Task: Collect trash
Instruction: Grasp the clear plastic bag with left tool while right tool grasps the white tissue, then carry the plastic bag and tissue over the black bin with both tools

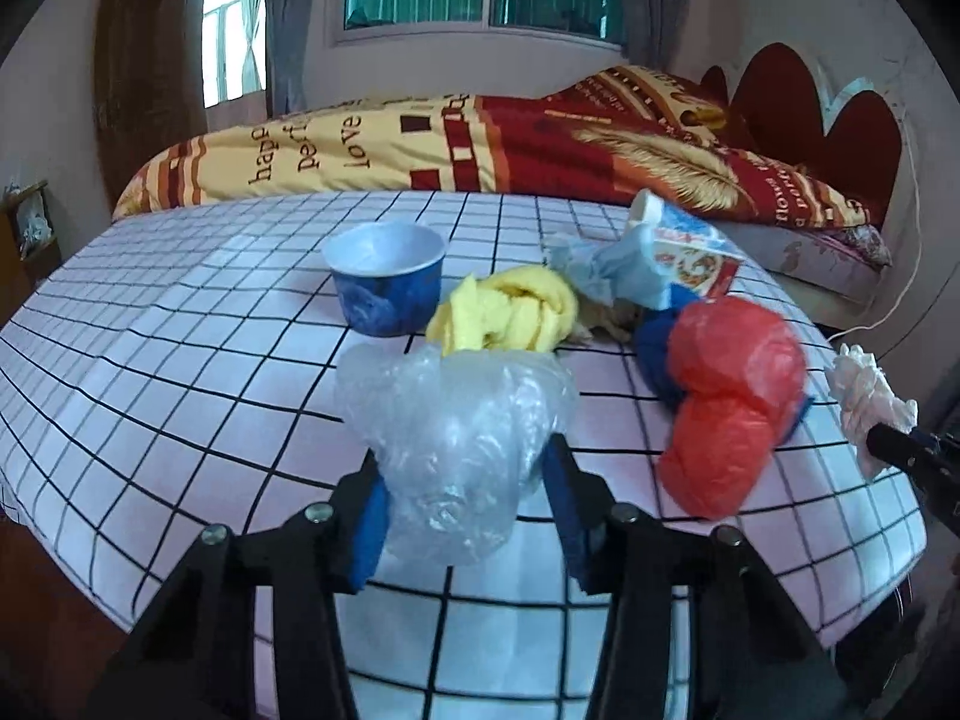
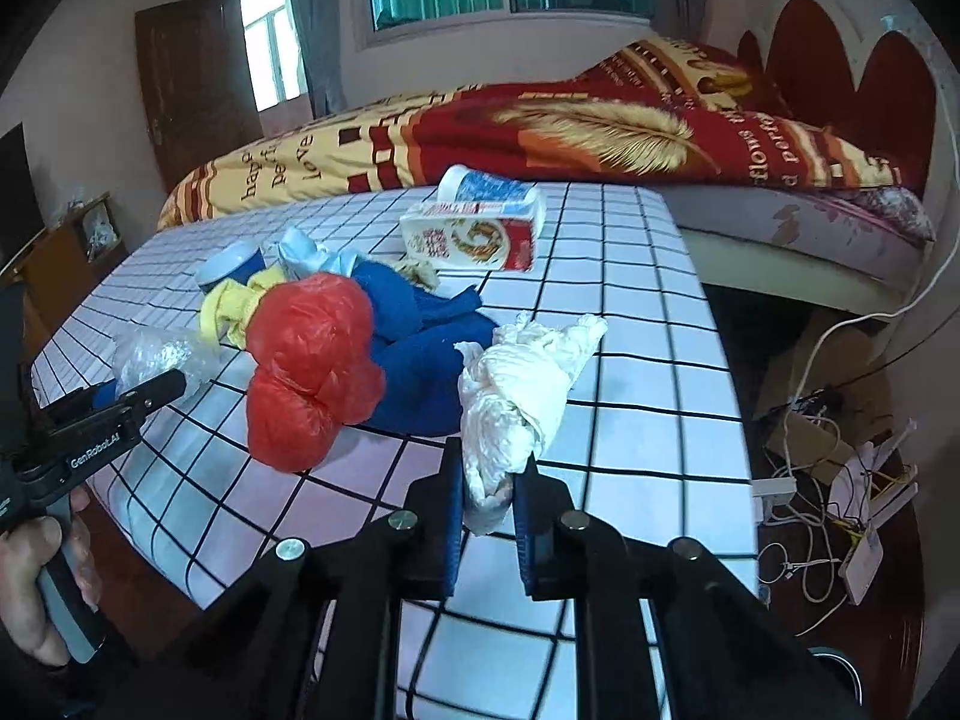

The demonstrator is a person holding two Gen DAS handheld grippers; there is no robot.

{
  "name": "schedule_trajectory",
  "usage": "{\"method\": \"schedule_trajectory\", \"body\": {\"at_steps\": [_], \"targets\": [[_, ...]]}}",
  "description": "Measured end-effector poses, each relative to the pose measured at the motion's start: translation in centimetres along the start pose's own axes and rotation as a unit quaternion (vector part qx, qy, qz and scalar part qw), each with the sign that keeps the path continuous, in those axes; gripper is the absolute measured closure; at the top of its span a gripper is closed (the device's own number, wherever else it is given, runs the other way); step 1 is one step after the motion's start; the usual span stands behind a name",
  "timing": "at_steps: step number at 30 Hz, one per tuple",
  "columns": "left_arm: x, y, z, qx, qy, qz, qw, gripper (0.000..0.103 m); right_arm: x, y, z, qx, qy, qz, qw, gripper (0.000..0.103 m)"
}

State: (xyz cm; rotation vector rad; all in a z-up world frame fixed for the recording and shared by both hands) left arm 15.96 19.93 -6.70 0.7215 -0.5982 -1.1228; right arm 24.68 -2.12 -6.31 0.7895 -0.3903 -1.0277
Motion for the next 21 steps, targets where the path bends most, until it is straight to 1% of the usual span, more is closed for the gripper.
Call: {"method": "schedule_trajectory", "body": {"at_steps": [9,16,21], "targets": [[2.7,-0.2,3.9,0.024,-0.023,-0.019,0.9993,0.054,1.6,-1.1,4.7,0.026,-0.017,-0.013,0.999,0.087],[4.8,-0.8,5.6,0.031,-0.046,-0.033,0.9979,0.054,3.2,-2.6,7.8,0.038,-0.034,-0.024,0.998,0.087],[7.0,-1.3,6.5,0.035,-0.07,-0.045,0.9959,0.054,4.8,-3.8,10.1,0.044,-0.054,-0.029,0.997,0.087]]}}
Point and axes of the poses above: each gripper's, at about its wrist camera, not at the fingertips, and z roughly against the way its jaws point, x to its right, y to its top, the point moved 2 cm from there along -z, roughly the way its jaws point, and after that the axes turned 1 degree about z, right-handed, at the moved point
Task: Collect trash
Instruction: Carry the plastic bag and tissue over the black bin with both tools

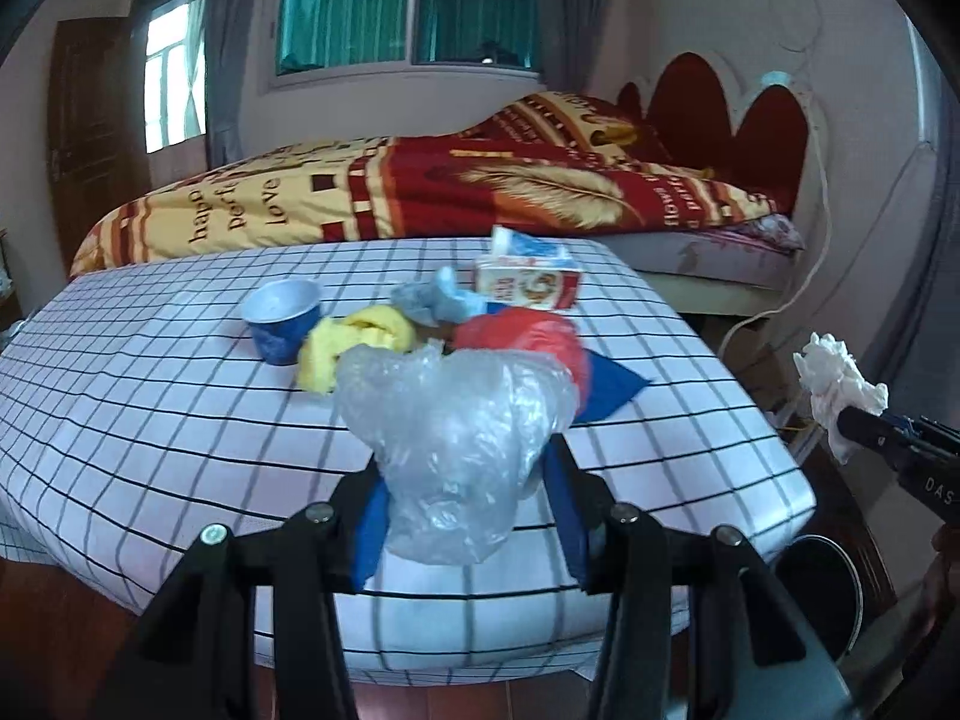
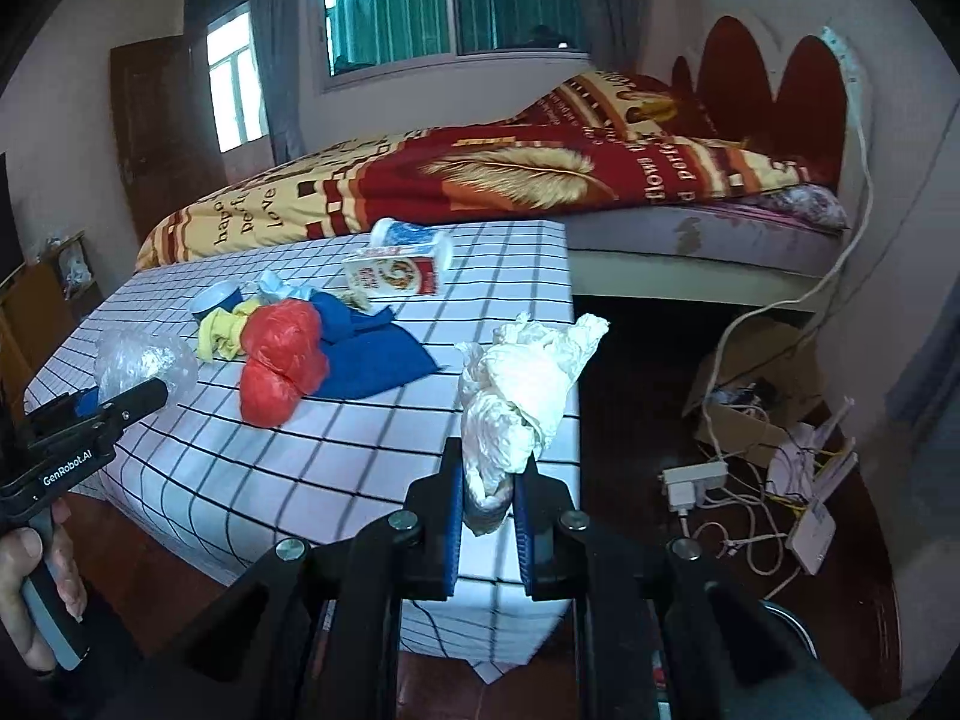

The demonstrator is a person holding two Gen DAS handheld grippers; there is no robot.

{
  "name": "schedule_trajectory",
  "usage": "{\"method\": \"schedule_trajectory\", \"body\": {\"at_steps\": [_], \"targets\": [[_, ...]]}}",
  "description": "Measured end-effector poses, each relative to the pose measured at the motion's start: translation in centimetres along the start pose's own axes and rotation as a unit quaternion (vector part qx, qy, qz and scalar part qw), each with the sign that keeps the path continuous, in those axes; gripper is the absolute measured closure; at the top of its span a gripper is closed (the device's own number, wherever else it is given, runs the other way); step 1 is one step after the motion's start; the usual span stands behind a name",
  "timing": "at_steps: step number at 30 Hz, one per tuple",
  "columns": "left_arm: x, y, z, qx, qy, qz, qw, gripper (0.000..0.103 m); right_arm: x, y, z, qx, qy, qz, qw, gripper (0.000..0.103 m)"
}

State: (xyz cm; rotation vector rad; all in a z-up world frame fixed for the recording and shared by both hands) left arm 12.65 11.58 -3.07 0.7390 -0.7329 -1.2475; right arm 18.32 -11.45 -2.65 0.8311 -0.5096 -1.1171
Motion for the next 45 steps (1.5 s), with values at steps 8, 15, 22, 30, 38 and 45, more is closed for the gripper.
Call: {"method": "schedule_trajectory", "body": {"at_steps": [8,15,22,30,38,45], "targets": [[4.2,-0.5,0.2,-0.001,-0.041,-0.031,0.9987,0.054,3.6,-1.7,2.5,-0.001,-0.038,-0.013,0.999,0.087],[7.9,-1.0,-0.4,-0.011,-0.071,-0.056,0.9959,0.054,7.2,-3.8,3.7,-0.011,-0.067,-0.035,0.997,0.087],[12.5,-1.9,-0.7,-0.024,-0.107,-0.087,0.9901,0.054,11.2,-6.7,5.0,-0.027,-0.097,-0.063,0.993,0.087],[17.7,-3.0,-0.9,-0.037,-0.152,-0.12,0.9805,0.054,15.5,-9.7,7.4,-0.036,-0.131,-0.091,0.987,0.087],[23.4,-5.7,-0.1,-0.059,-0.223,-0.161,0.9596,0.054,18.6,-12.7,9.5,-0.049,-0.148,-0.105,0.982,0.087],[27.8,-8.8,-0.2,-0.086,-0.263,-0.193,0.9413,0.054,19.7,-16.1,10.0,-0.076,-0.15,-0.105,0.98,0.087]]}}
Point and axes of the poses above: each gripper's, at about its wrist camera, not at the fingertips, and z roughly against the way its jaws point, x to its right, y to its top, the point moved 2 cm from there along -z, roughly the way its jaws point, and after that the axes turned 1 degree about z, right-handed, at the moved point
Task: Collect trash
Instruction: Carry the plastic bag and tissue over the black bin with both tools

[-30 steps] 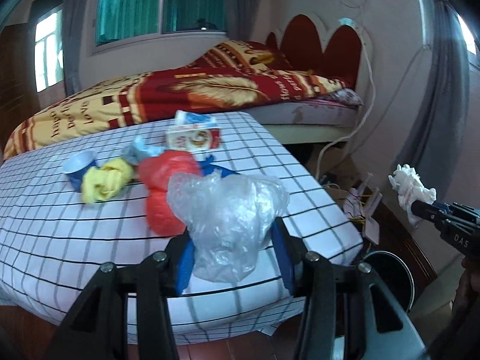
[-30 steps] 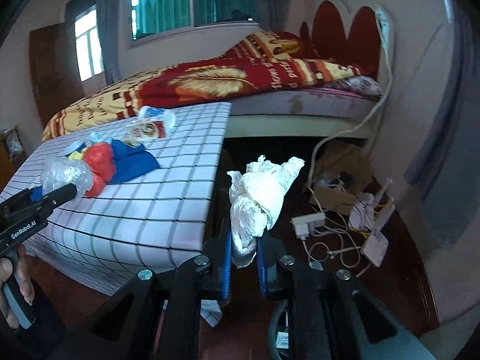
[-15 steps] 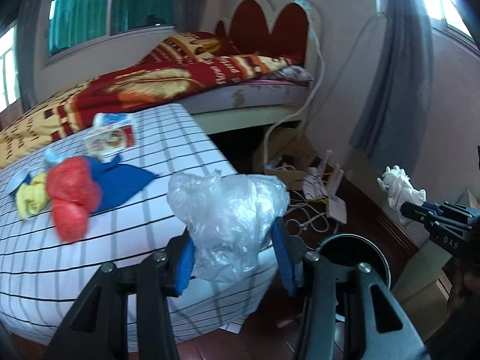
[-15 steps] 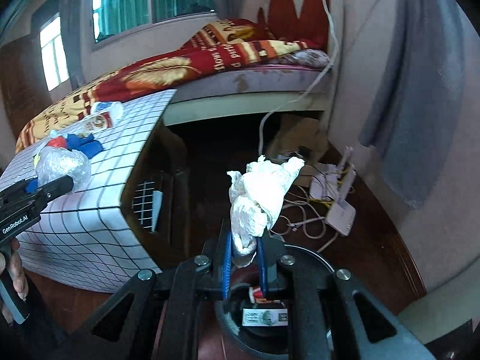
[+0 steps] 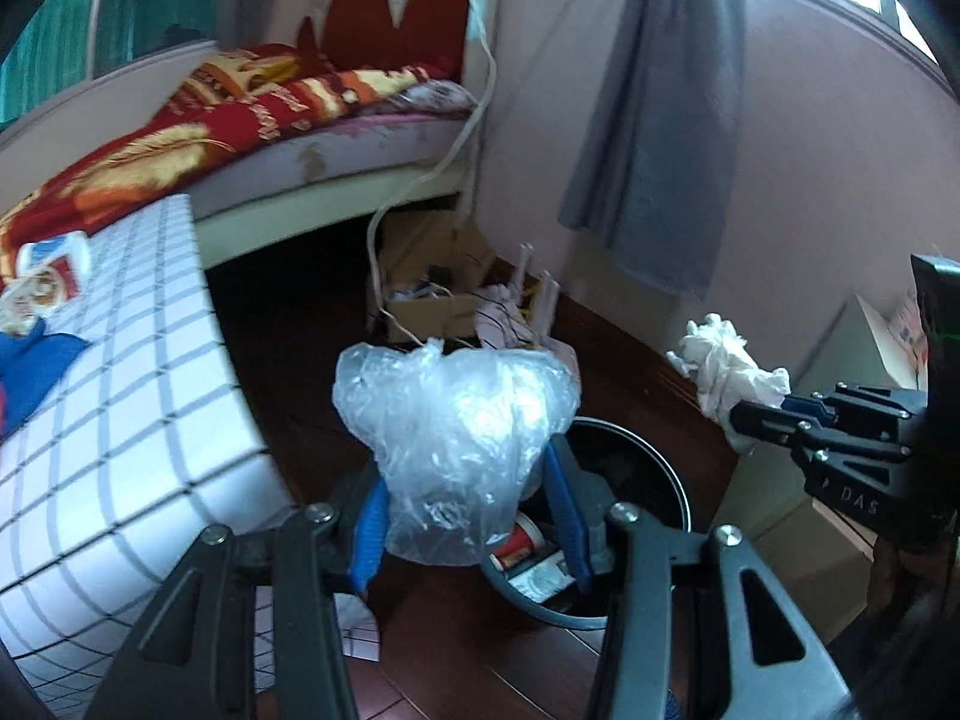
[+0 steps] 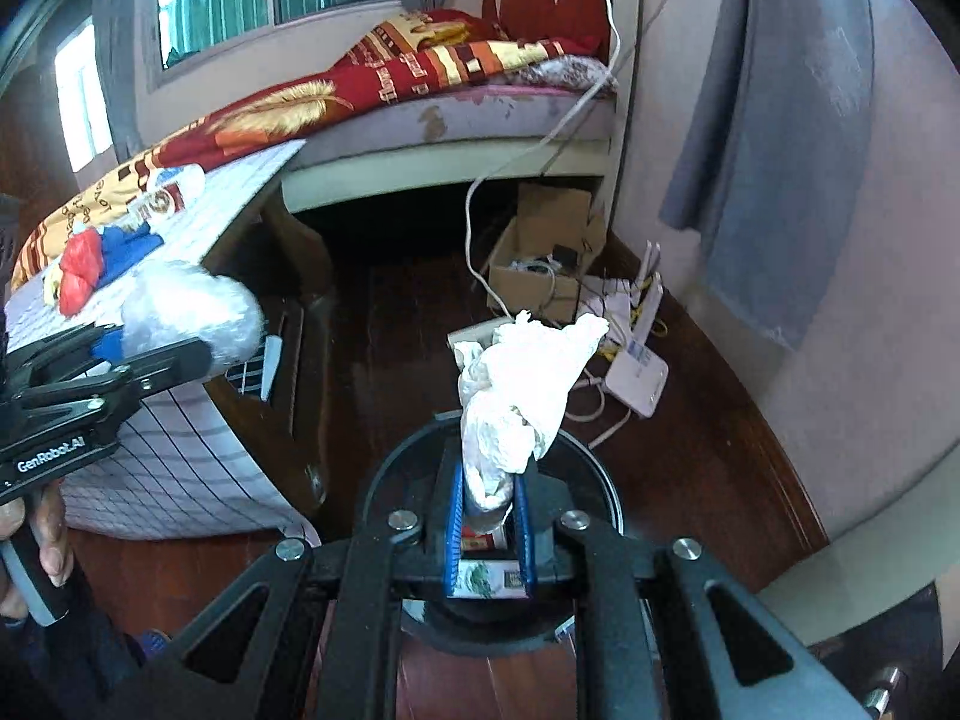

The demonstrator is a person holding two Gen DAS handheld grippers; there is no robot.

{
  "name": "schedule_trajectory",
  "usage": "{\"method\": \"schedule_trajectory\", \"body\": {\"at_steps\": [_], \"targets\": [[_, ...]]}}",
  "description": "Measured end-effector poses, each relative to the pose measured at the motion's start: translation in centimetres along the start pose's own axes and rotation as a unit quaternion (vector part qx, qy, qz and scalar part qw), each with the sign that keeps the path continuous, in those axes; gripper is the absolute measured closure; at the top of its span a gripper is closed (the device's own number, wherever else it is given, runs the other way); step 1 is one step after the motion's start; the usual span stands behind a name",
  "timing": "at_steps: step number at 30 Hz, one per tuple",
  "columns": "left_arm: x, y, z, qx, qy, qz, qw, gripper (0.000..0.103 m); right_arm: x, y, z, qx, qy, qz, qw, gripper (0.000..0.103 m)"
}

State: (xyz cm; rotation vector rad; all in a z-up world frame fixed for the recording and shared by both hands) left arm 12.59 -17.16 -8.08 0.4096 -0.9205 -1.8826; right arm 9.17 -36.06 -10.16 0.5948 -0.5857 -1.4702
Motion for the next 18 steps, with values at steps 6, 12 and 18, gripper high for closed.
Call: {"method": "schedule_trajectory", "body": {"at_steps": [6,12,18], "targets": [[2.0,-1.0,-2.9,-0.029,-0.022,-0.012,0.9993,0.054,1.0,-2.0,-2.1,-0.025,0.01,-0.011,1.0,0.087],[2.5,-2.2,-5.7,-0.066,-0.042,-0.009,0.9969,0.054,1.9,-3.8,-4.5,-0.051,0.02,-0.01,0.998,0.087],[3.0,-3.0,-7.4,-0.09,-0.047,-0.008,0.9948,0.054,2.6,-5.3,-6.8,-0.082,0.029,-0.008,0.996,0.087]]}}
Point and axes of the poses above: each gripper's, at about its wrist camera, not at the fingertips, and z roughly against the way its jaws point, x to its right, y to its top, the point moved 2 cm from there along -z, roughly the way its jaws point, and after that the axes turned 1 degree about z, right-handed, at the moved point
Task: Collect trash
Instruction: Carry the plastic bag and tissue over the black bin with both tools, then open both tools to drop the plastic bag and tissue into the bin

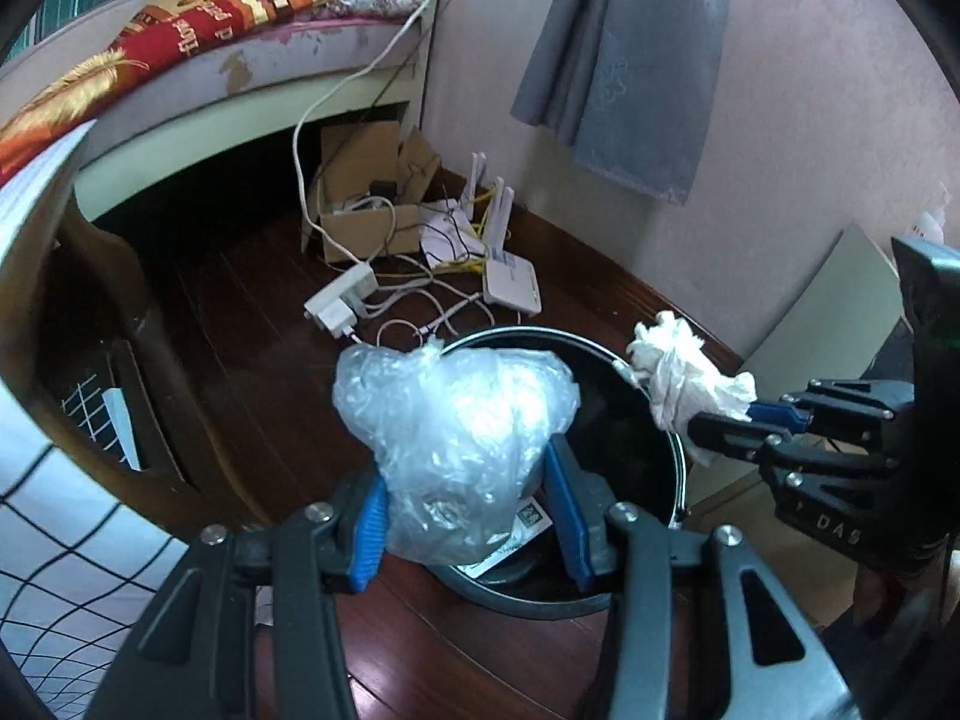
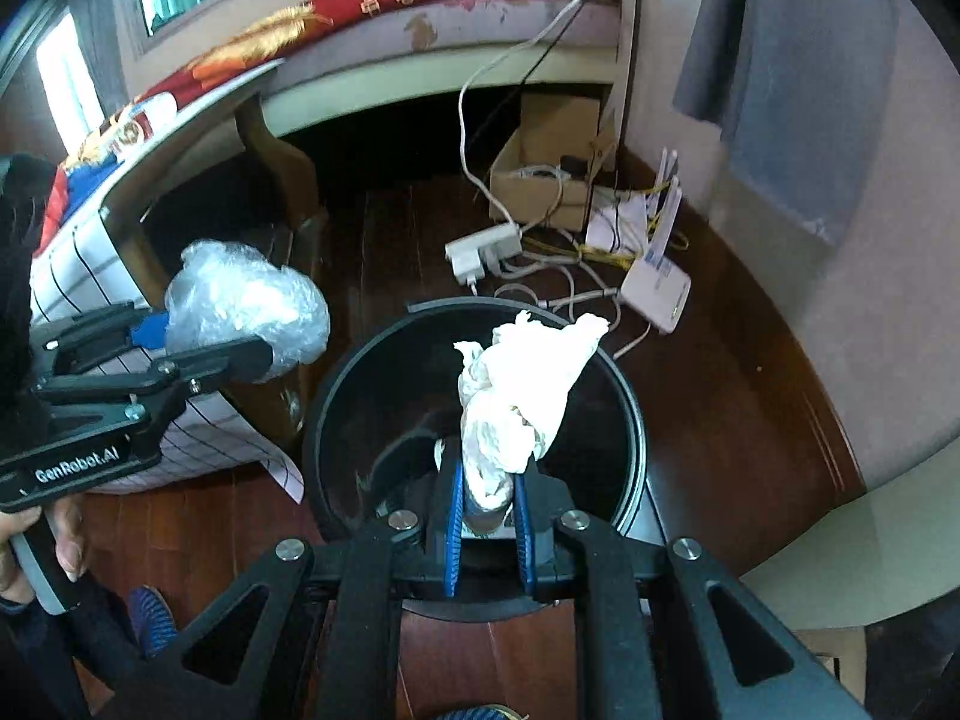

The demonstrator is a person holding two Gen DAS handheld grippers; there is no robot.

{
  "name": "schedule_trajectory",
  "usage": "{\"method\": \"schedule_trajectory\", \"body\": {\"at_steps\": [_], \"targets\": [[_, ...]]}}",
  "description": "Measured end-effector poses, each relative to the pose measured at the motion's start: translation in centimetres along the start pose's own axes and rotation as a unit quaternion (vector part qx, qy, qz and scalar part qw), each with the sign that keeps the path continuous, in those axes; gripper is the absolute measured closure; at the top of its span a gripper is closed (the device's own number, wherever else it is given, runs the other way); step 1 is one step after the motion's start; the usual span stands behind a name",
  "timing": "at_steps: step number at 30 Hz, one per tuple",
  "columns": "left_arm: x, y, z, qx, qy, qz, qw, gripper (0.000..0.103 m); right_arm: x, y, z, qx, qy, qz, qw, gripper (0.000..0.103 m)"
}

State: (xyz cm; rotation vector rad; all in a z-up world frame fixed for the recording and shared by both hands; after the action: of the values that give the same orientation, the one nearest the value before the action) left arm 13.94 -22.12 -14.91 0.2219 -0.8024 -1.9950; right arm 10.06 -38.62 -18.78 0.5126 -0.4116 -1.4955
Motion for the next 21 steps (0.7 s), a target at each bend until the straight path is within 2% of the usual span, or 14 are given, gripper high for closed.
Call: {"method": "schedule_trajectory", "body": {"at_steps": [17,18,19,20,21], "targets": [[0.1,-0.2,-3.7,-0.034,-0.012,-0.009,0.9993,0.054,-0.2,-1.4,-4.9,-0.055,0.021,0.016,0.998,0.087],[0.2,-0.4,-4.0,-0.041,-0.021,-0.008,0.9989,0.051,-0.3,-1.4,-5.0,-0.056,0.021,0.018,0.998,0.087],[0.1,-0.4,-4.5,-0.049,-0.028,-0.005,0.9984,0.041,-0.4,-1.4,-5.2,-0.059,0.02,0.023,0.998,0.087],[0.0,-0.6,-4.9,-0.057,-0.023,-0.003,0.9981,0.034,-0.3,-1.5,-5.5,-0.062,0.009,0.03,0.998,0.078],[-0.2,-0.8,-5.1,-0.057,-0.003,-0.005,0.9983,0.019,0.1,-1.8,-5.9,-0.068,-0.02,0.033,0.997,0.043]]}}
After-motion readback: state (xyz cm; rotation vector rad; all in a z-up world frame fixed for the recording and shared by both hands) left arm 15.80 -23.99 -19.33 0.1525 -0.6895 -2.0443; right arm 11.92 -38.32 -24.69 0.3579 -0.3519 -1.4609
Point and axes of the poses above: each gripper's, at about its wrist camera, not at the fingertips, and z roughly against the way its jaws point, x to its right, y to its top, the point moved 2 cm from there along -z, roughly the way its jaws point, and after that the axes turned 1 degree about z, right-handed, at the moved point
